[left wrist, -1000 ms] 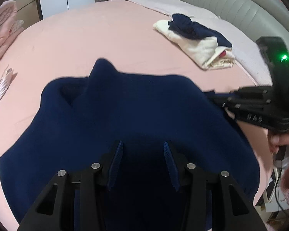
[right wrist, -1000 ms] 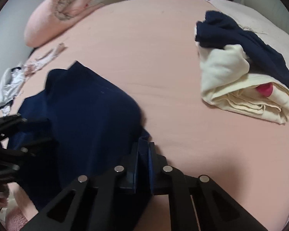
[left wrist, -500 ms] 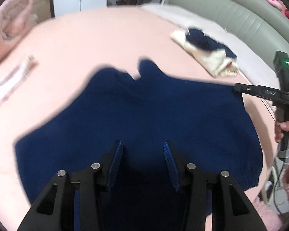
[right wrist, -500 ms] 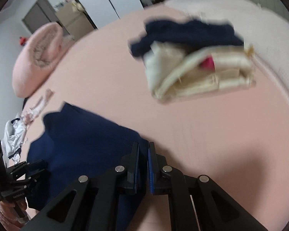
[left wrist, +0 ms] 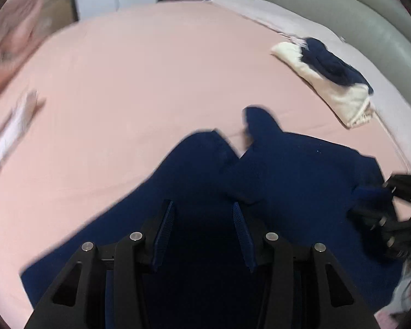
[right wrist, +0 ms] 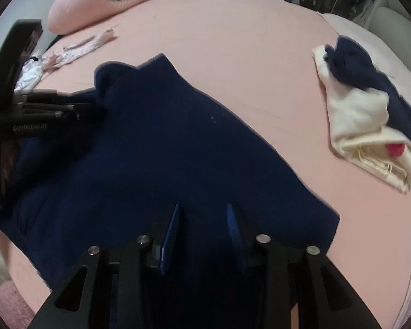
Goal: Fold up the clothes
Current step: 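Grasp the sweater hem with both grippers near each other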
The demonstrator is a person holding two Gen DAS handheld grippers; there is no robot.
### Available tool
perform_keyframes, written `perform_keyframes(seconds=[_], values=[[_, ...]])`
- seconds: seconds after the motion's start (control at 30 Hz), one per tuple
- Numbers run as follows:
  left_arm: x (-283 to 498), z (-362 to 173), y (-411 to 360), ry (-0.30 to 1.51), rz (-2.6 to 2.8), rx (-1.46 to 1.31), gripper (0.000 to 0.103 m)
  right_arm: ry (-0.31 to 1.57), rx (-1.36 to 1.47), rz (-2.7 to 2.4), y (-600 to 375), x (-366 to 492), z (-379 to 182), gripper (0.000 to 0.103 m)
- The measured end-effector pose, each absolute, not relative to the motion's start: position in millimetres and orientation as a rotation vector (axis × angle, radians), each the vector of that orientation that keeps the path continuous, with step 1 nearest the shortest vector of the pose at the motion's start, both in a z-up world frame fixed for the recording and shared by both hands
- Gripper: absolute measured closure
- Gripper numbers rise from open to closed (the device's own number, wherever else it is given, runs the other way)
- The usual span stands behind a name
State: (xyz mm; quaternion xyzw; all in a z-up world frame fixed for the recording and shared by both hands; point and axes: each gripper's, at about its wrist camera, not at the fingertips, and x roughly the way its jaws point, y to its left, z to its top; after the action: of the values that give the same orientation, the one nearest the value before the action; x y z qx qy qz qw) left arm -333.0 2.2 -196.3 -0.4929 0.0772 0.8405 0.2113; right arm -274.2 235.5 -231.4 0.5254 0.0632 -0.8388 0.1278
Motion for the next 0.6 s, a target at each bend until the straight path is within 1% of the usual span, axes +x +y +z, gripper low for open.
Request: perform_keyframes(seconds=[0.07,0.1,0.13,0.2,0.23,0.3,0.37,0.43,0.5,0.53,0.6], values=[[-328,-184,1,0.247,2.371,-1.308,0.062,0.3,1.562,-2.511,245,-270,-227,0.07],[-326,-178,-4,0.236,2.388,-1.289,0.062,0.337,1.582,-2.537,251,-269,-225,0.065],[-322,-173,-11,0.209,2.4,-1.275,0.062,0.335,1.601,-2.55,258,-268,-222,0.064],[-315,-165,-27,0.167,2.43,-1.257,0.062,0.264,1.602,-2.565,267,-271,-210,0.064],[-313,-164,-33,0.161,2.432,-1.264,0.062,0.281,1.578,-2.577,264,-273,-203,0.064],[-312,-166,-41,0.157,2.42,-1.284,0.062,0.304,1.484,-2.574,248,-281,-186,0.064],[-317,-178,-41,0.192,2.388,-1.327,0.062,0.277,1.445,-2.469,221,-297,-177,0.063],[-323,-189,-40,0.22,2.352,-1.371,0.062,0.305,1.461,-2.377,192,-317,-185,0.063],[-329,-194,-33,0.206,2.33,-1.372,0.062,0.36,1.489,-2.314,166,-337,-197,0.063],[-330,-194,-29,0.207,2.326,-1.359,0.062,0.399,1.51,-2.309,162,-344,-205,0.063],[-335,-195,-19,0.219,2.324,-1.334,0.062,0.41,1.538,-2.313,164,-358,-215,0.063]])
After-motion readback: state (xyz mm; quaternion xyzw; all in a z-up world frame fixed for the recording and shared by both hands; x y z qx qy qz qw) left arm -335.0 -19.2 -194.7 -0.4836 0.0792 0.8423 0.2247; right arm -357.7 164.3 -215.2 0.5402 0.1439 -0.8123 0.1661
